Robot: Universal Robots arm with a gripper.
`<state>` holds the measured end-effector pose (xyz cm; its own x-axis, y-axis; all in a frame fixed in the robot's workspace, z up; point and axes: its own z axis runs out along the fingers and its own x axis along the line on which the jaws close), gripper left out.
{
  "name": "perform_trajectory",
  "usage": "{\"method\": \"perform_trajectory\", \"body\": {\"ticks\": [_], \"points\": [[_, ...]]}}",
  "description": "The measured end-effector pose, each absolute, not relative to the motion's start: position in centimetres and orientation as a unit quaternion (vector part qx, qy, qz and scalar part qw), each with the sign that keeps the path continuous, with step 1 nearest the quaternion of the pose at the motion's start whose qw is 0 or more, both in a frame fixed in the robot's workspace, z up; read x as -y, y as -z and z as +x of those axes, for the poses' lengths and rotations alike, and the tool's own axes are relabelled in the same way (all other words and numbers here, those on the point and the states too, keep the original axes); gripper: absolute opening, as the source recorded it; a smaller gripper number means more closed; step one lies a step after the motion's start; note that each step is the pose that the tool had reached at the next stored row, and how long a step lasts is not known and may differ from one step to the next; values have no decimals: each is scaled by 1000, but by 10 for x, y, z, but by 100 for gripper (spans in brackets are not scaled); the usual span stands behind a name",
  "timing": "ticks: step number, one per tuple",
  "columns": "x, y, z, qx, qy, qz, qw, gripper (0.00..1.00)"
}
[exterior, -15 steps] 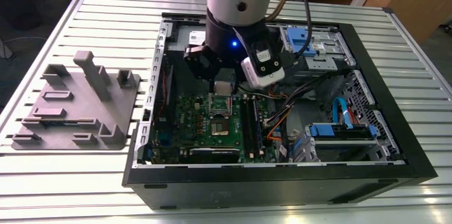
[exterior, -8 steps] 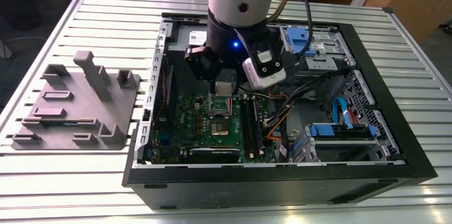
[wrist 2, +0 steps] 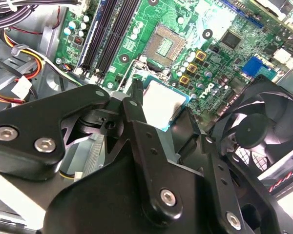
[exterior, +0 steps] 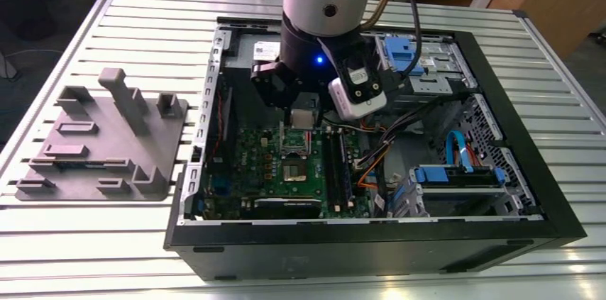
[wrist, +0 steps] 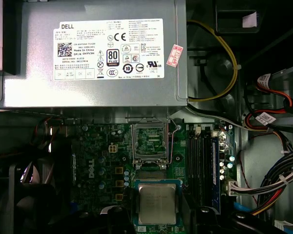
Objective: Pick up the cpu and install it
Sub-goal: 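Place the cpu into insertion slot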
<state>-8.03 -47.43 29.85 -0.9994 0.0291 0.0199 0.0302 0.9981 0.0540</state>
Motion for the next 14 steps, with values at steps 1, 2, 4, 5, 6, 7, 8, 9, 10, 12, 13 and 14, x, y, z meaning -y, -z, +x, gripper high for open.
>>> {"method": "perform_trajectory", "body": {"ticks": [1,2,4,5,6,7,8,9,10,12,13,14], "points": [[474,-299,-80,999,27,-15,10,47],[474,-299,-80,999,27,-15,10,47],[474,-299,-80,999,27,-15,10,47],[474,-298,-80,999,27,-15,10,47],[475,-298,-80,999,27,-15,10,47],[475,-298,-80,999,27,-15,10,47],[476,-298,-80,999,27,-15,10,47],[477,-297,-80,999,27,-15,10,47],[478,-297,-80,999,27,-15,10,47],[479,-295,-81,999,27,-15,10,47],[480,-294,-81,999,27,-15,10,47],[481,-293,-81,999,27,-15,10,47]]}}
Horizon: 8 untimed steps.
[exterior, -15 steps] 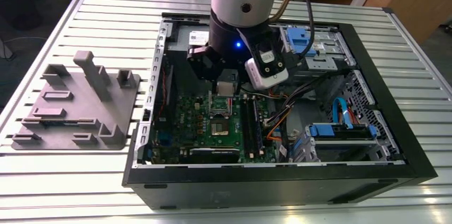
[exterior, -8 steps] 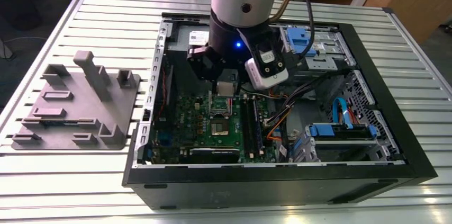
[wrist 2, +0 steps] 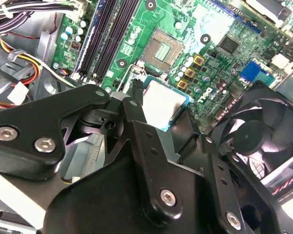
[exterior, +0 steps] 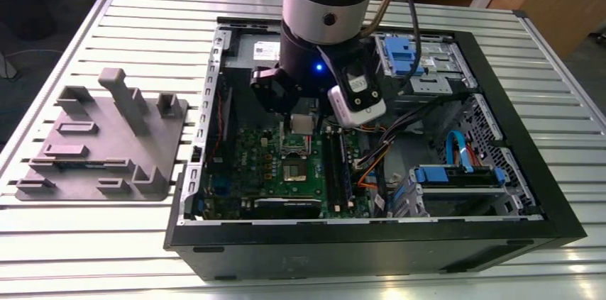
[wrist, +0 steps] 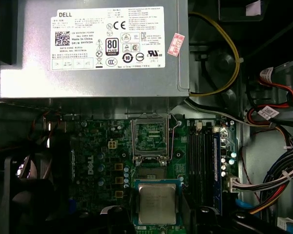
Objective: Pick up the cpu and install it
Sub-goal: 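Place the cpu into insertion slot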
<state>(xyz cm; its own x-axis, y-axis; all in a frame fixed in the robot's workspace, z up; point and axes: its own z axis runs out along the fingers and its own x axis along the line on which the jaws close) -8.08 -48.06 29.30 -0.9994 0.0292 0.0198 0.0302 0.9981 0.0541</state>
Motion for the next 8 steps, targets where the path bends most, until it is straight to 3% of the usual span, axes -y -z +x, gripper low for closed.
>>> {"method": "perform_trajectory", "body": {"ticks": [8], "points": [[485,-279,-81,999,27,-15,10,47]]}}
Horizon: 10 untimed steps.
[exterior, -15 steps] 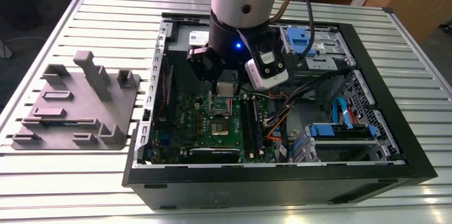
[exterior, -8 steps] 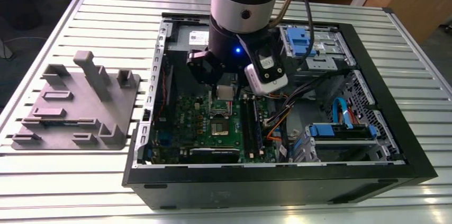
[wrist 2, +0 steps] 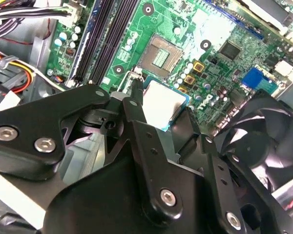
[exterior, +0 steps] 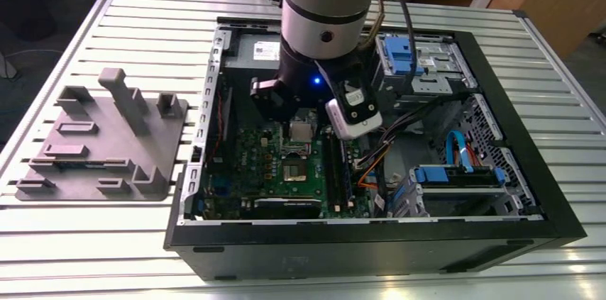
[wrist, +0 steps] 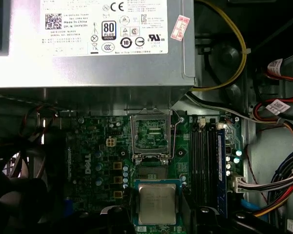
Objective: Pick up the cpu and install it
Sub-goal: 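Place the cpu into insertion slot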
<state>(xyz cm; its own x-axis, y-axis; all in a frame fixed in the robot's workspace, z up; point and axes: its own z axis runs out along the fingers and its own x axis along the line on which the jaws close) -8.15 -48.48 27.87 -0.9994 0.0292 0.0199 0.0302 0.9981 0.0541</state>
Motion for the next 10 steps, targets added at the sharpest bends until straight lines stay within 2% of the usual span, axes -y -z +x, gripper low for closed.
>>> {"method": "perform_trajectory", "body": {"ticks": [10], "points": [[487,-267,-82,999,27,-15,10,47]]}}
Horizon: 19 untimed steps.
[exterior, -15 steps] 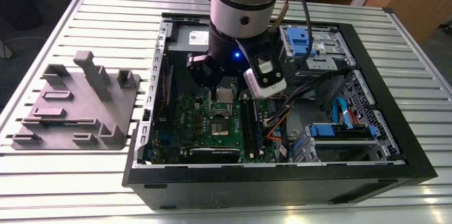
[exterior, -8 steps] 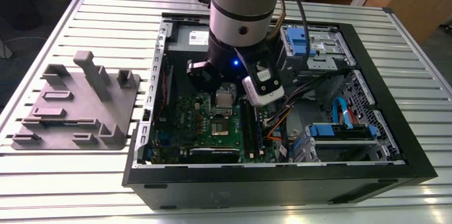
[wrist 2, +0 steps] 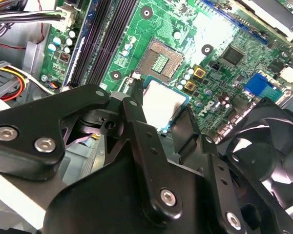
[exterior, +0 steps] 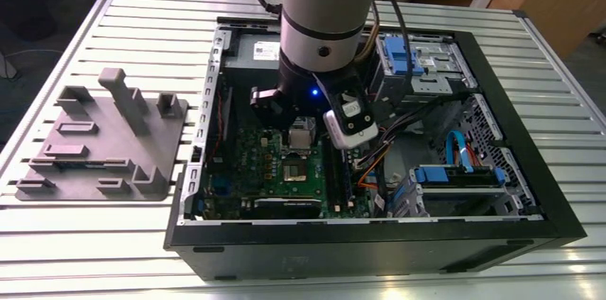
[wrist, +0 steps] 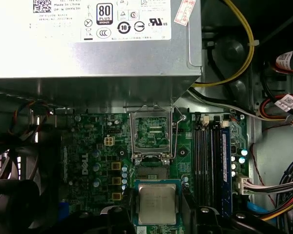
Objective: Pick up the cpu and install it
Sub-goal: 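Place the cpu into insertion slot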
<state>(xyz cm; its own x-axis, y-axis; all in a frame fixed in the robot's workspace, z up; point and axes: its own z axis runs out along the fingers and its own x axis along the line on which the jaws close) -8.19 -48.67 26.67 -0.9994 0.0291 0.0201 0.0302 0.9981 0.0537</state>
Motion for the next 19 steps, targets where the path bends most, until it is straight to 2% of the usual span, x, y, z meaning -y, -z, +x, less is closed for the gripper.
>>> {"method": "perform_trajectory", "body": {"ticks": [19], "points": [[487,-260,-82,999,27,-15,10,47]]}}
